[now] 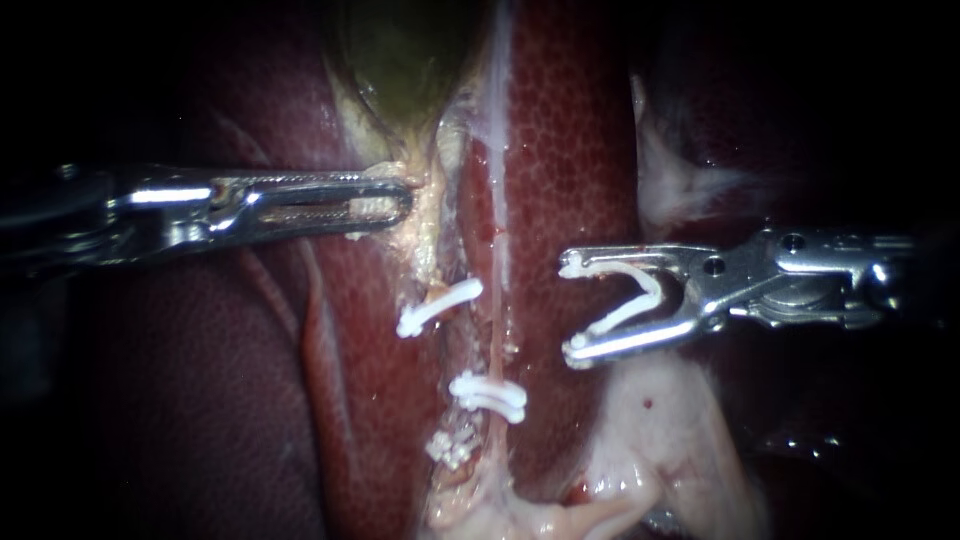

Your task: Clipping third clip right tube

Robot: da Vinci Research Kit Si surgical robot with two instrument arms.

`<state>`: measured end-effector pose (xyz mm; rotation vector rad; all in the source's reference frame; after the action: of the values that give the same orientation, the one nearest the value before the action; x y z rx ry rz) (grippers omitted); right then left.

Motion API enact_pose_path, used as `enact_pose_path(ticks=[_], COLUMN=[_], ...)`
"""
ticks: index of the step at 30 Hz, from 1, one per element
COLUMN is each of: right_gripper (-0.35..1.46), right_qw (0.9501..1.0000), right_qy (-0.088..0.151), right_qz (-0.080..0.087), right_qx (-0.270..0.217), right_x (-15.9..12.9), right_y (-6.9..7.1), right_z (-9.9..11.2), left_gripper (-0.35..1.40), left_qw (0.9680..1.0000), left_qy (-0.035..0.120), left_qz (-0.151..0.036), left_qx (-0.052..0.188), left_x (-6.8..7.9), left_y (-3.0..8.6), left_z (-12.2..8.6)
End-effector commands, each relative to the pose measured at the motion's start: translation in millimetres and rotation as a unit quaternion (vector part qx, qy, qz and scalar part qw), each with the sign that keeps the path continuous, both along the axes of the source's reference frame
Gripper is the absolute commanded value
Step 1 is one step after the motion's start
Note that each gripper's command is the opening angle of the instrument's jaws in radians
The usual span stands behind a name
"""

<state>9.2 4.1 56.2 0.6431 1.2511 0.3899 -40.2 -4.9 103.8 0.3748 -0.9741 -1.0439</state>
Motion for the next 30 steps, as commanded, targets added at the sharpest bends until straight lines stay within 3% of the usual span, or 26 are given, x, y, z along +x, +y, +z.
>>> enact_pose_path(ticks=[1,5,10,18,23,30], right_gripper=[0.6,0.6,0.6,0.6,0.6,0.6], right_qw=[1.0,1.0,1.0,1.0,1.0,1.0], right_qy=[0.0,0.0,0.0,0.0,-0.001,0.0], right_qz=[0.0,0.0,0.0,0.0,0.001,0.0], right_qx=[0.0,0.0,0.0,0.0,0.0,-0.002], right_x=[0.0,0.0,0.1,0.1,0.2,0.5], right_y=[0.0,0.0,0.0,0.0,0.0,-0.4], right_z=[0.0,0.0,0.1,0.1,0.2,0.9], left_gripper=[-0.35,-0.35,-0.35,-0.35,-0.35,-0.35], left_qw=[1.0,1.0,1.0,0.9995,0.9995,0.9994], left_qy=[0.0,-0.002,0.002,-0.006,-0.007,-0.006], left_qz=[0.0,0.003,0.0,-0.03,-0.032,-0.033], left_qx=[0.0,0.002,0.006,0.004,0.0,-0.001], left_x=[0.1,0.8,2.8,6.5,7.3,7.2], left_y=[0.0,0.3,1.9,4.7,4.9,4.7], left_z=[0.0,-0.5,-2.4,-6.3,-7.6,-7.6])
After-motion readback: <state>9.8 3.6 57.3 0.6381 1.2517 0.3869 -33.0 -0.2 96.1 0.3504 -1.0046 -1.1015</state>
